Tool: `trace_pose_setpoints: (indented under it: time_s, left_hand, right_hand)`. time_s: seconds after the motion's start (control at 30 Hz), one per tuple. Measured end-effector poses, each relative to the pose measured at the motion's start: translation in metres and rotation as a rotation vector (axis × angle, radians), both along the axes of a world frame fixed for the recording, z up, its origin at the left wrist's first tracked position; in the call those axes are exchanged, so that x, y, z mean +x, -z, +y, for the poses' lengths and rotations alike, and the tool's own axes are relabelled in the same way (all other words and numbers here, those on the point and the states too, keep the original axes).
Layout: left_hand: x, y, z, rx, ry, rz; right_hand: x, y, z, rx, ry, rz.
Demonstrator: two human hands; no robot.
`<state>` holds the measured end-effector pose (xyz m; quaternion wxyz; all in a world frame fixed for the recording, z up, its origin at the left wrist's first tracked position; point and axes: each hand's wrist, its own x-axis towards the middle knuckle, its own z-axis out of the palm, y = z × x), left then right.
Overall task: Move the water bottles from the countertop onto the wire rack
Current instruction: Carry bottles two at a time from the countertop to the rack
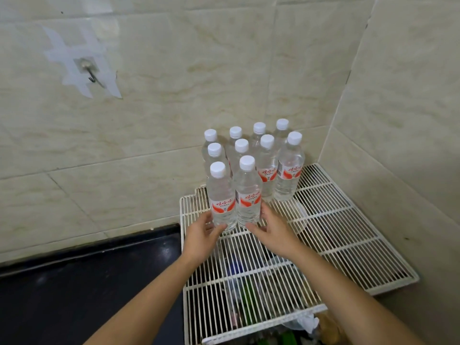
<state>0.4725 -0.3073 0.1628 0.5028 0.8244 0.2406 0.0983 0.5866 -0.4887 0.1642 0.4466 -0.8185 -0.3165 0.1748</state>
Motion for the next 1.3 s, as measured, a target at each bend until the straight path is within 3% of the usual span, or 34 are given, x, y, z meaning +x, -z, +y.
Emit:
trace_pose_setpoints:
  time_s: [0.17, 0.43, 0.6, 0.7, 0.77, 0.87, 1.1, 1.3]
  left_hand:
    - [0.010, 0.000, -0.005, -0.002, 0.018, -0.011]
    - [0.021, 0.001, -0.003, 0.023, -0.008, 0.032]
    - [0.012, -0.001, -0.009, 0.265, -0.027, 0.038]
    - [-0.014, 0.000, -0.009, 0.543, -0.142, 0.020]
    - [-0.040, 0.002, -0.004, 0.719, -0.235, 0.011]
    - [-0.084, 0.005, 0.009, 0.859, -0.339, 0.077]
    - [-0.204, -0.004, 0.054, 1.051, -0.642, 0.269]
    - [-0.341, -0.016, 0.099, 1.059, -0.913, 0.395]
  right_hand:
    - [0.007, 0.015, 0.004, -0.028, 0.212, -0.299]
    - [0.023, 0.025, 0.007, -0.050, 0.183, -0.324]
    - [0.015, 0.022, 0.004, -0.147, 0.248, -0.318]
    - [-0.006, 0.016, 0.005, 0.017, 0.336, -0.614]
    - [-0.018, 0.015, 0.014, 0.169, 0.240, -0.864]
    - [-0.040, 0.019, 0.043, 0.242, 0.054, -0.987]
    - [-0.115, 0.026, 0.141, 0.195, -0.193, -0.850]
    - [-0.228, 0.012, 0.230, 0.233, -0.424, -0.820]
